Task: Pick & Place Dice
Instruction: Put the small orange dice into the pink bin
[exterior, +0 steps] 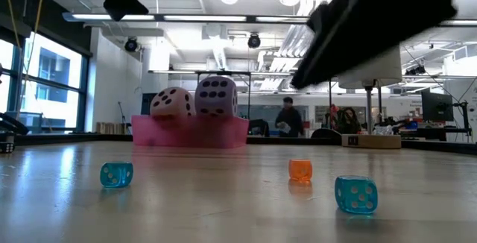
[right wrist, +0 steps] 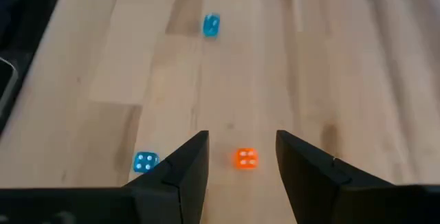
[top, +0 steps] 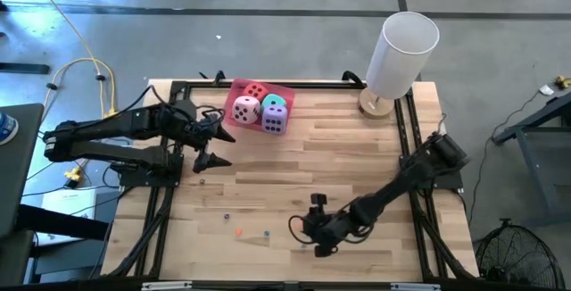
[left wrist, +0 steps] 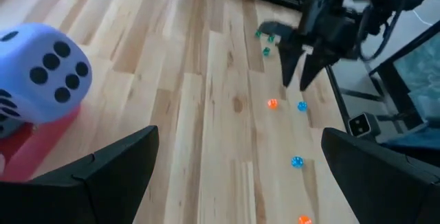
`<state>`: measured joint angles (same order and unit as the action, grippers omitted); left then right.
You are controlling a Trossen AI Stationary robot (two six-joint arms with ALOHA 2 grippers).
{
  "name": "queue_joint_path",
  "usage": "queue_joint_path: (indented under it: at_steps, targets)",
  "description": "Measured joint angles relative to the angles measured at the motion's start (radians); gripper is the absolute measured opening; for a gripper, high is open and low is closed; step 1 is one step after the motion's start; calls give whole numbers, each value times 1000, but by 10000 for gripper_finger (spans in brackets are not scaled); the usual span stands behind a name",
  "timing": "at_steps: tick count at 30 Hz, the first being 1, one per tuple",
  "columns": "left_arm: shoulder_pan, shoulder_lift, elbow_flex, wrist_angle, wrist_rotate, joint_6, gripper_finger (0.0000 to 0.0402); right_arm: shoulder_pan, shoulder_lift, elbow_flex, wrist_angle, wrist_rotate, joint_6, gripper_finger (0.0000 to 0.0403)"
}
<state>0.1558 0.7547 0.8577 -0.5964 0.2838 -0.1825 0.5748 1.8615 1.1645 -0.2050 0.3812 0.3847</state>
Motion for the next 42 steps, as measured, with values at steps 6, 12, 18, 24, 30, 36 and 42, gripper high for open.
queue_joint_path:
  at_steps: [6,12,18,24,30,36,42]
  targets:
    - [-11,8,0,-2,-1,24,397,-35,38,2,-5,-79,87,160]
    - [-11,19,0,16,-1,28,397,-39,59,-15,1,-128,82,160]
    - [-11,29,0,31,0,10,397,-38,60,-77,81,-129,9,160]
    - [-11,50,0,31,0,3,397,-48,60,-85,113,-103,-67,160]
    - [-11,63,0,36,2,9,397,-73,60,-85,136,-127,-100,160]
    - [-11,64,0,36,3,8,397,-71,60,-123,190,-130,-85,160]
    - [-11,64,0,37,4,9,397,-73,60,-182,313,-147,-99,160]
